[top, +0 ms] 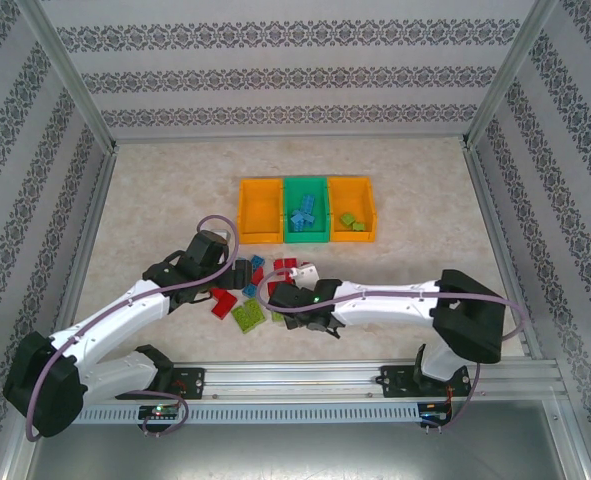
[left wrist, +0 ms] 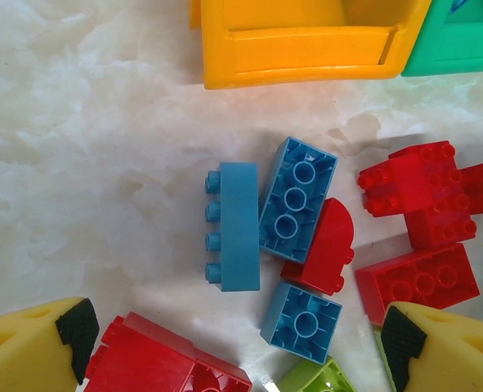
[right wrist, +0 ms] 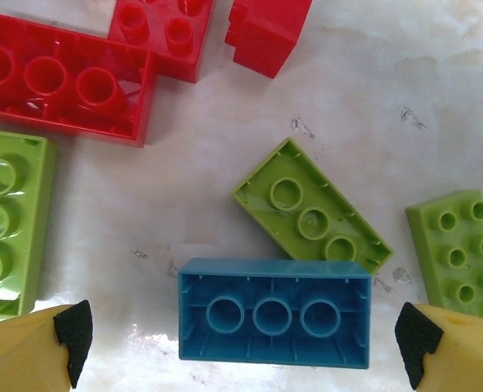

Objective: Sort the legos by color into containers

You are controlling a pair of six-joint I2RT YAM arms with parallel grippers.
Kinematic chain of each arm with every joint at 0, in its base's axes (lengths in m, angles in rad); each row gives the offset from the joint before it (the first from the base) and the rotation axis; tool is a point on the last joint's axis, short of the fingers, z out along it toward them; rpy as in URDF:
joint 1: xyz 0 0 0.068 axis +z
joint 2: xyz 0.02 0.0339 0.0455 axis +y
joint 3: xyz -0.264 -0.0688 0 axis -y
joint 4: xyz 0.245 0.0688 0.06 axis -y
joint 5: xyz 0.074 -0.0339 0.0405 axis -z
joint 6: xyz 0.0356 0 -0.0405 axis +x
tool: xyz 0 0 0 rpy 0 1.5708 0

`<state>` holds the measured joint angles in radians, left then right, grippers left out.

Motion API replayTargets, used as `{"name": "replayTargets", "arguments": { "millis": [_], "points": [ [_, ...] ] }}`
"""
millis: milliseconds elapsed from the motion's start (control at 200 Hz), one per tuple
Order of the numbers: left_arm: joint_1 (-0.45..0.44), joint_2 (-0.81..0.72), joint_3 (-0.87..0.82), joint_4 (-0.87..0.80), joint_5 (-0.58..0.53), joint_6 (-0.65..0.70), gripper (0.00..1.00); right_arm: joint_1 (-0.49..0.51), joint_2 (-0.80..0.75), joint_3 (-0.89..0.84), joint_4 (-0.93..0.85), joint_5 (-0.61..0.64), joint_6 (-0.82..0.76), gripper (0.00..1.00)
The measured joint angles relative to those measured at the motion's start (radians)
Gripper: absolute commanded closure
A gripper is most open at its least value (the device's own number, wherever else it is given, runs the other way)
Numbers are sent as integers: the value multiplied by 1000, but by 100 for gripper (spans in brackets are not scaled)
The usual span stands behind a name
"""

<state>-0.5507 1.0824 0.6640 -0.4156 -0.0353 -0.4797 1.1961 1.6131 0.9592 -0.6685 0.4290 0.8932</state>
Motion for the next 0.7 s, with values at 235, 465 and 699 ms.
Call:
{"name": "replayTargets", "arguments": {
  "millis": [235, 465, 699],
  "points": [
    [0, -10, -3, 1, -3, 0, 8, -1, 40, 2, -29, 9, 56, 6],
    [0, -11, -13, 0, -3, 0, 8, -16, 71, 3, -37, 12, 73, 13],
    [0, -15, -14, 1, -3, 0, 8, -34, 116, 36, -39, 17, 49, 29]
  ]
}}
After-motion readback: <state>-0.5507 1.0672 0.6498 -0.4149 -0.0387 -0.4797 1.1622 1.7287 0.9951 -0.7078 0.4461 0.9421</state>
